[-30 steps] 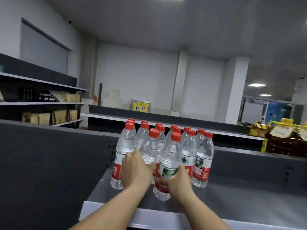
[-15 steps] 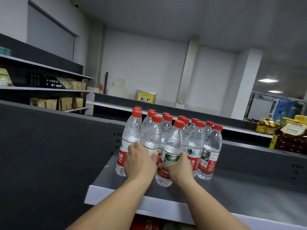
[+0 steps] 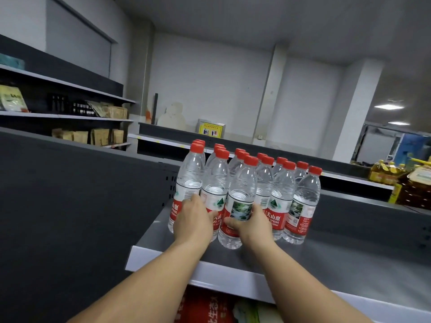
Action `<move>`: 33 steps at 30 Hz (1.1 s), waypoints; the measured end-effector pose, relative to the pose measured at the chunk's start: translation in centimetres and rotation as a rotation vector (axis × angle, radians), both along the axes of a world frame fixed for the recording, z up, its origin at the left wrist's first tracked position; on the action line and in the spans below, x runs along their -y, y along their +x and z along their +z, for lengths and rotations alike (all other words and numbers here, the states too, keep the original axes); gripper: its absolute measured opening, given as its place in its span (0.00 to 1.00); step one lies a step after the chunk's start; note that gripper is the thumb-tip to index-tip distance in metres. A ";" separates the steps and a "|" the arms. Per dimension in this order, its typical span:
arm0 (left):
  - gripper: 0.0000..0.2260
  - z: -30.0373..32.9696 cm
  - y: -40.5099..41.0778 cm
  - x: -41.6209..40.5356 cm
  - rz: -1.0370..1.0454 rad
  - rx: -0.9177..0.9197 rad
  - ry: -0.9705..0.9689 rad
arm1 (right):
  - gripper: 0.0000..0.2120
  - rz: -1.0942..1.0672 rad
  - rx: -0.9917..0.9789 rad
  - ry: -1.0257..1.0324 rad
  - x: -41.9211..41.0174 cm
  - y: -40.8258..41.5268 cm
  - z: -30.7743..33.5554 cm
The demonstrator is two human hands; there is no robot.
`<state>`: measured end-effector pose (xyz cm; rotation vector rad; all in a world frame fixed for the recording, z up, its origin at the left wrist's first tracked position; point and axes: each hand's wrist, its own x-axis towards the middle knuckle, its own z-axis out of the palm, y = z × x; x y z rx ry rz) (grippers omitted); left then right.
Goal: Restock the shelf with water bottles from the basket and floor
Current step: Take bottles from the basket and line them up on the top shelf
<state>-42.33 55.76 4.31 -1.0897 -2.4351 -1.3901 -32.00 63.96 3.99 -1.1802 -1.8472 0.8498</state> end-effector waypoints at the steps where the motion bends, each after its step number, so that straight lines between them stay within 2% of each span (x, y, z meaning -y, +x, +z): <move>1: 0.17 -0.1 -0.1 0.0 -0.005 -0.006 -0.002 | 0.27 -0.002 -0.003 0.000 0.1 0.0 0.0; 8: 0.19 -0.5 -0.6 0.8 -0.056 0.047 -0.025 | 0.26 -0.019 0.027 -0.023 1.4 0.2 0.3; 11: 0.18 -0.7 -0.3 2.5 -0.108 0.088 -0.027 | 0.27 -0.106 0.044 0.058 3.3 0.1 0.4; 15: 0.11 -1.6 -0.2 6.9 -0.214 0.241 0.040 | 0.23 -0.202 0.026 0.224 7.5 -0.9 0.0; 20: 0.12 -3.9 -1.4 14.8 -0.342 0.522 0.168 | 0.12 -0.052 -0.090 0.259 16.0 -3.6 -2.7; 23: 0.11 -6.8 -3.0 20.7 -0.365 0.664 0.142 | 0.07 0.015 -0.115 0.190 22.2 -5.4 -5.1; 26: 0.12 -11.7 -5.1 27.6 -0.323 0.755 0.070 | 0.10 0.070 -0.054 0.040 28.3 -7.1 -9.9; 30: 0.12 -21.2 -8.1 37.2 -0.230 0.835 -0.132 | 0.10 0.120 0.035 -0.299 36.2 -9.1 -19.7; 33: 0.12 -29.5 -9.4 43.2 -0.163 0.909 -0.307 | 0.13 0.092 0.134 -0.453 40.9 -9.5 -28.0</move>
